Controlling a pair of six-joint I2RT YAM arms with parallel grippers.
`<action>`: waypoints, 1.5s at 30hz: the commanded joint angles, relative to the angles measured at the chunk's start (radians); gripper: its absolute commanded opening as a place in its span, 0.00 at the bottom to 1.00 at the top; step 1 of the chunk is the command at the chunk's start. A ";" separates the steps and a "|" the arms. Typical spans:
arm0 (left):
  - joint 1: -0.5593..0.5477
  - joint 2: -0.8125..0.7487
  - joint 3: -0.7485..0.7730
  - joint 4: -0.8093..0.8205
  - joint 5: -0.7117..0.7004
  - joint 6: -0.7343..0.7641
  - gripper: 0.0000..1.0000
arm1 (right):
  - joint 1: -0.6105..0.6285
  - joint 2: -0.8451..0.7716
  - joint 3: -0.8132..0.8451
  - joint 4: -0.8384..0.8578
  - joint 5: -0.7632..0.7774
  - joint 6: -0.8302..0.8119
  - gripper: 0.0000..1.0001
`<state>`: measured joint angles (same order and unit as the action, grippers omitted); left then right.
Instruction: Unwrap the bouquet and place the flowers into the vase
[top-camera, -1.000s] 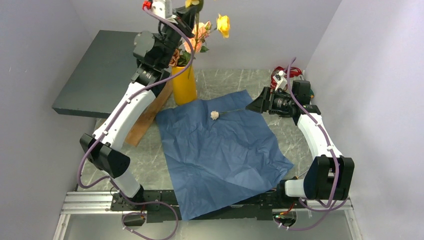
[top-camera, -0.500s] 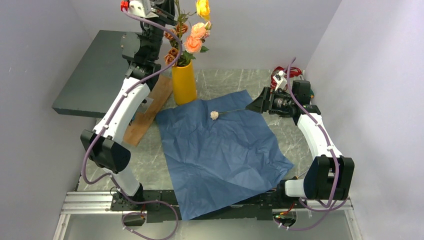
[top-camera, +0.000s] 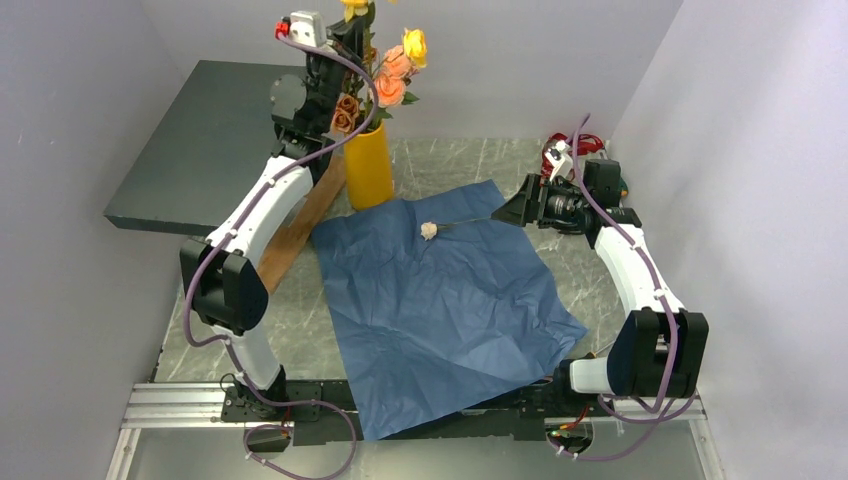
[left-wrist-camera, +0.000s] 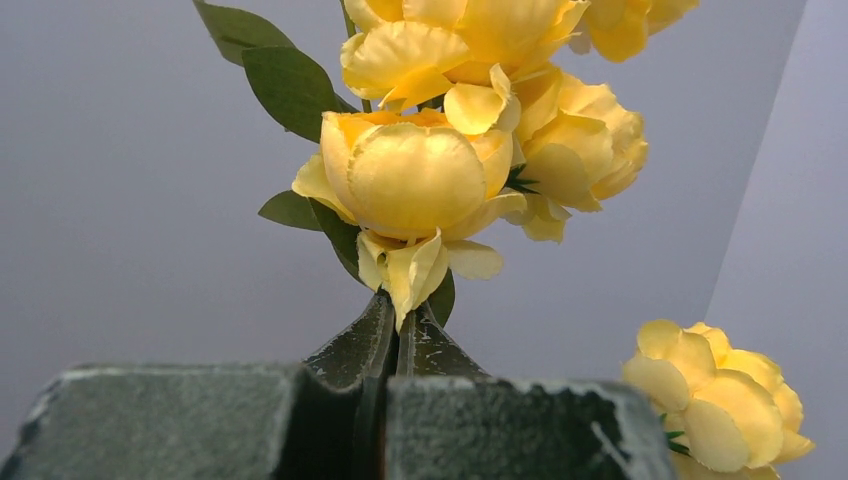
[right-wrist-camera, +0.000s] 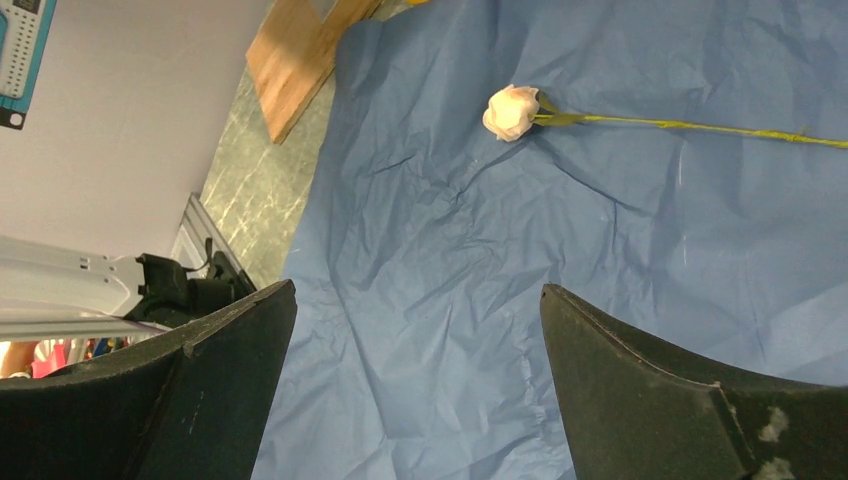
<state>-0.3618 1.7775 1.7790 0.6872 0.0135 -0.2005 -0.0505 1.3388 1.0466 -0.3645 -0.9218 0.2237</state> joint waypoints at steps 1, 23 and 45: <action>0.014 -0.073 -0.102 0.053 0.001 -0.005 0.00 | 0.000 0.001 0.050 -0.014 -0.007 -0.048 0.95; 0.034 -0.177 -0.433 -0.229 -0.008 0.129 0.06 | 0.001 0.062 0.077 -0.009 -0.020 -0.037 0.95; 0.021 -0.487 -0.449 -0.609 0.152 0.067 0.87 | 0.017 0.078 0.097 -0.024 0.037 -0.151 0.95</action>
<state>-0.3363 1.3853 1.3560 0.1101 0.0937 -0.1173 -0.0498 1.4063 1.0832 -0.3954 -0.9184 0.1806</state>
